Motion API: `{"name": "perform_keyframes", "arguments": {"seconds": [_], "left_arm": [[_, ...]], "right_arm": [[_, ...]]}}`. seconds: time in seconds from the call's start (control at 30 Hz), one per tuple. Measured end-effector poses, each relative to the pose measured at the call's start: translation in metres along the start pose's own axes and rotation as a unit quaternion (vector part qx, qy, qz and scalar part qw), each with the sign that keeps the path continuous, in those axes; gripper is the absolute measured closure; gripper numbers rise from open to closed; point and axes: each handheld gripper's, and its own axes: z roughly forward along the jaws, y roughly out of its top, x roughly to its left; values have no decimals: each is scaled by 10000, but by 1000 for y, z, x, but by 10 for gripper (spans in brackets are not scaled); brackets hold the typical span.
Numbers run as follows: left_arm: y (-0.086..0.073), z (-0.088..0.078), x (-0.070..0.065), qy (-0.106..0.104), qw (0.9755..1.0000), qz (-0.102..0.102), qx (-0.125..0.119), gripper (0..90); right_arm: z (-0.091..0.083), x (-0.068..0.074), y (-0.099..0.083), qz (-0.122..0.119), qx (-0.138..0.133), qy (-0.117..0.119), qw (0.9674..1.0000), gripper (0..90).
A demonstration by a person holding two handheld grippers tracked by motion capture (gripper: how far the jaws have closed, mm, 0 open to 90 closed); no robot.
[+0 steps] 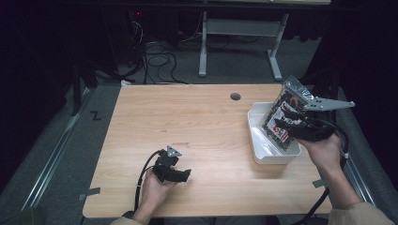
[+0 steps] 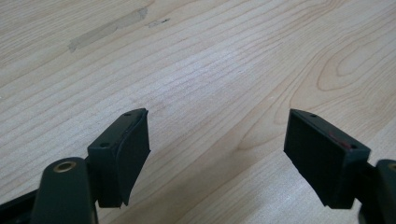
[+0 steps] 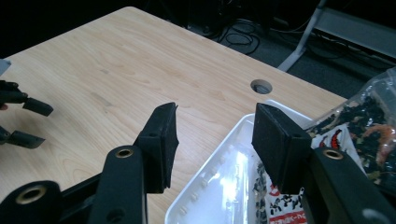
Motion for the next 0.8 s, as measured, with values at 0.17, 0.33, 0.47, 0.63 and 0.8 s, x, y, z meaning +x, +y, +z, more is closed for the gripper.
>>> {"name": "perform_keyframes", "arguments": {"seconds": [0.17, 0.33, 0.47, 0.63, 0.8], "left_arm": [[0, 0, 0, -5, 10000, -2, -4, 228], [0, 0, 0, -20, 10000, -13, -14, 228], [0, -1, 0, -26, 10000, -18, -2, 228], [1, -2, 0, -16, 10000, -18, -17, 228], [1, -2, 0, -12, 10000, -1, -8, 228]], "right_arm": [[0, 7, -1, -6, -10, 126, 9999, 505], [0, 11, -3, -61, -57, 215, 9997, 503], [0, 15, -6, -26, -50, 282, 9996, 501], [-2, 20, -10, 5, -21, 345, 9994, 498], [-1, 22, -16, 41, -18, 402, 9992, 496]]}}
